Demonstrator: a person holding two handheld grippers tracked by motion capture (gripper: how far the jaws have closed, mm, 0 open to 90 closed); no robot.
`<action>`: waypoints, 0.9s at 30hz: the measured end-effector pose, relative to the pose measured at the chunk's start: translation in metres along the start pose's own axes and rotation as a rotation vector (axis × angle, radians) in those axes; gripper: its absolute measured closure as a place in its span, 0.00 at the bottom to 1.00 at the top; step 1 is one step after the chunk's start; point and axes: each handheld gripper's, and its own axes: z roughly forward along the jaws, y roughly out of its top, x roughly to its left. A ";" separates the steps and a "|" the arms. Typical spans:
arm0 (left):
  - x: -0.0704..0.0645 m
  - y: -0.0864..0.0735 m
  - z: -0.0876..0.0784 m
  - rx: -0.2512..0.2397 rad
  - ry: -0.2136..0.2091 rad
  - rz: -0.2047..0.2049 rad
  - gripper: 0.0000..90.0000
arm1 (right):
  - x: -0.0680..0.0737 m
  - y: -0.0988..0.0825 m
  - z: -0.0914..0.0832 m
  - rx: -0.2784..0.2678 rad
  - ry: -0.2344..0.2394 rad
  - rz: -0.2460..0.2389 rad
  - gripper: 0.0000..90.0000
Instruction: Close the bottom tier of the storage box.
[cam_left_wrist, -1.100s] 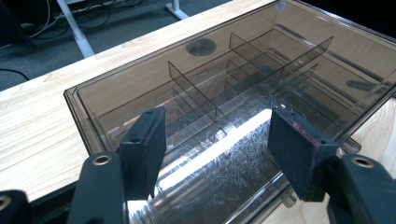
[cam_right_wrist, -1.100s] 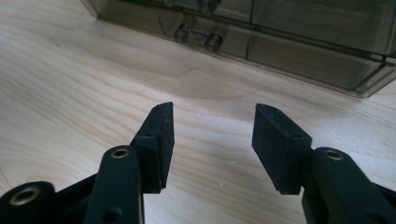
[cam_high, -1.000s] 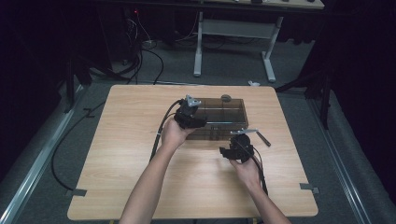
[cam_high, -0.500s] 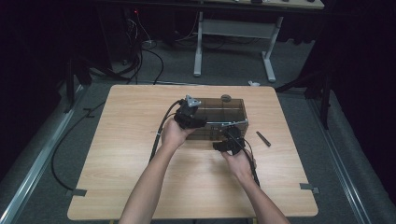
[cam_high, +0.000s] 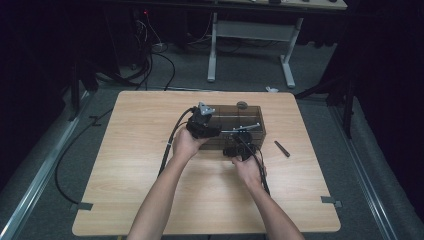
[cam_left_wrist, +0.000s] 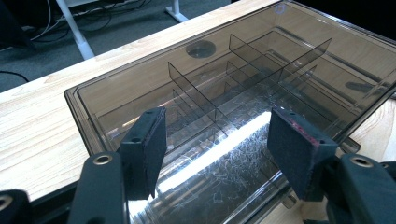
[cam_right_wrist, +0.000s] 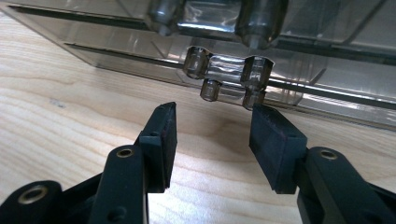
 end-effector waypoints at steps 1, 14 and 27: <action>0.000 0.000 0.000 -0.001 0.000 0.000 0.43 | 0.000 0.000 0.001 0.003 0.001 0.009 0.57; 0.000 -0.002 -0.001 -0.011 -0.002 0.002 0.43 | -0.003 0.002 0.000 0.004 -0.005 0.046 0.57; 0.000 -0.004 -0.001 -0.022 -0.003 0.001 0.43 | -0.004 0.003 0.009 0.018 -0.022 0.077 0.57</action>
